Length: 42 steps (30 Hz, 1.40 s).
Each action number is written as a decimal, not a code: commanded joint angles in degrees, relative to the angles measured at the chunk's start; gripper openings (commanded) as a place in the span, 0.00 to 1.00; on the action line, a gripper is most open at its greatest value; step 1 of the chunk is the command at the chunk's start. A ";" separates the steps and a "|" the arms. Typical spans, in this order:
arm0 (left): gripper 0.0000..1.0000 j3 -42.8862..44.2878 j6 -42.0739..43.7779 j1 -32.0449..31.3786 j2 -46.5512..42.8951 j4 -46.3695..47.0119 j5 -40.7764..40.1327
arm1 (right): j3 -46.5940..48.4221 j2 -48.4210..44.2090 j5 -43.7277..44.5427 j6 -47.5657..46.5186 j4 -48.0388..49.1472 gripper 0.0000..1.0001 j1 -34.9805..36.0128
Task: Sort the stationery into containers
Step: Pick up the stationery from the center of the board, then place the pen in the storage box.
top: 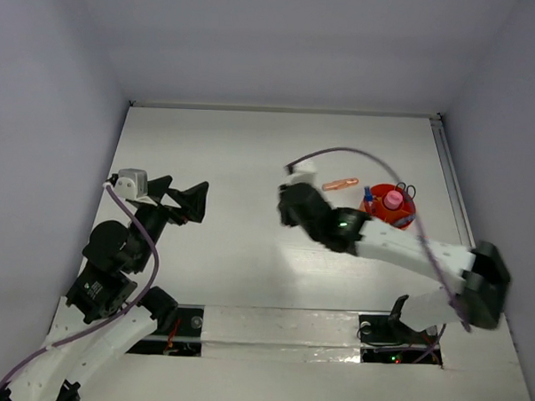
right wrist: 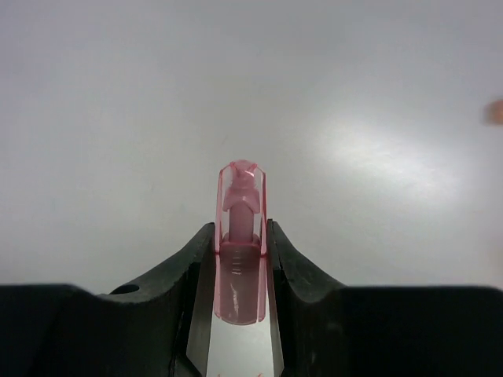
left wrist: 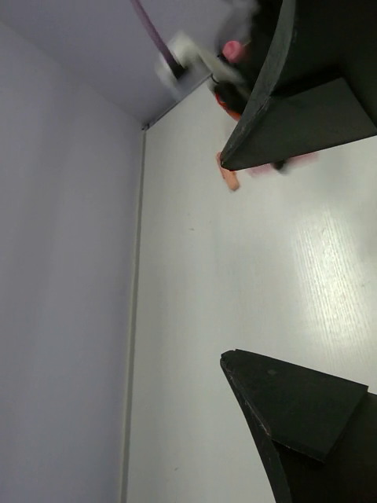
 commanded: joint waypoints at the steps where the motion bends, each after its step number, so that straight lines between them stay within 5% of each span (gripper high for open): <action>1: 0.99 0.05 0.43 0.53 1.49 1.77 3.78 | -10.75 -20.85 14.70 1.54 15.22 0.01 -6.91; 4: 0.99 0.05 0.69 0.53 2.28 2.12 5.81 | -20.07 -36.33 17.87 2.52 16.46 0.04 -15.70; 9: 0.99 0.40 0.96 1.06 3.51 2.04 7.49 | -26.15 -46.99 24.03 0.32 13.84 0.05 -26.23; 23: 0.99 -0.04 1.48 1.58 3.16 2.30 9.07 | -35.56 -44.89 22.99 0.24 14.97 0.06 -44.01; 34: 0.99 -0.13 1.66 1.58 3.16 2.39 9.34 | -37.67 -40.41 19.83 2.34 16.64 0.08 -45.60; 42: 0.99 -0.30 1.22 1.58 6.31 2.56 9.51 | -37.85 -39.88 18.94 2.70 17.17 0.35 -45.60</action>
